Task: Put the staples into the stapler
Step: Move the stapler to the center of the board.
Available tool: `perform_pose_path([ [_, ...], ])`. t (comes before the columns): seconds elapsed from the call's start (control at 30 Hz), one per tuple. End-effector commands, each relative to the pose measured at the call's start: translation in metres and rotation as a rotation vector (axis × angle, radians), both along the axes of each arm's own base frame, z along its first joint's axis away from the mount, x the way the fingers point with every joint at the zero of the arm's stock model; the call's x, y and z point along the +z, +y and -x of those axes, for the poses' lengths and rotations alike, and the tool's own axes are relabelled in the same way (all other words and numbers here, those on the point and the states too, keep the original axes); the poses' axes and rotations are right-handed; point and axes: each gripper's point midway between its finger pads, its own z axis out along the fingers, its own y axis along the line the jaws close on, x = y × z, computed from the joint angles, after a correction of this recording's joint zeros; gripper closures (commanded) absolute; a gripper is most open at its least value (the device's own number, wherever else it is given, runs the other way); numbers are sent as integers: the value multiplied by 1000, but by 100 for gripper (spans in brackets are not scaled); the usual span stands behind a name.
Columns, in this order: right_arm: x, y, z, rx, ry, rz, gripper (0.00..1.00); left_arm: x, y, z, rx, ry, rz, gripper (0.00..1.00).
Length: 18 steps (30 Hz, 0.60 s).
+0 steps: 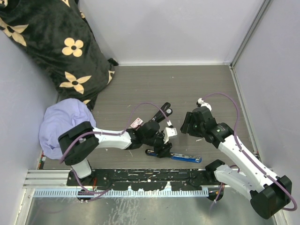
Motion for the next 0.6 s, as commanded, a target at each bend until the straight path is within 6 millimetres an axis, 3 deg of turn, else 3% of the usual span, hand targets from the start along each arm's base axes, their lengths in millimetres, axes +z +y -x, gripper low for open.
perform_pose_path([
  [0.0, 30, -6, -22, -32, -115, 26, 37, 20, -27, 8, -88, -29, 99, 43],
  [0.2, 30, -6, -22, -30, -121, 19, 36, 6, -30, 17, -119, -22, 53, 40],
  [0.57, 36, -5, -17, -23, -148, -26, 36, -20, -30, 6, -84, -184, -52, 40],
])
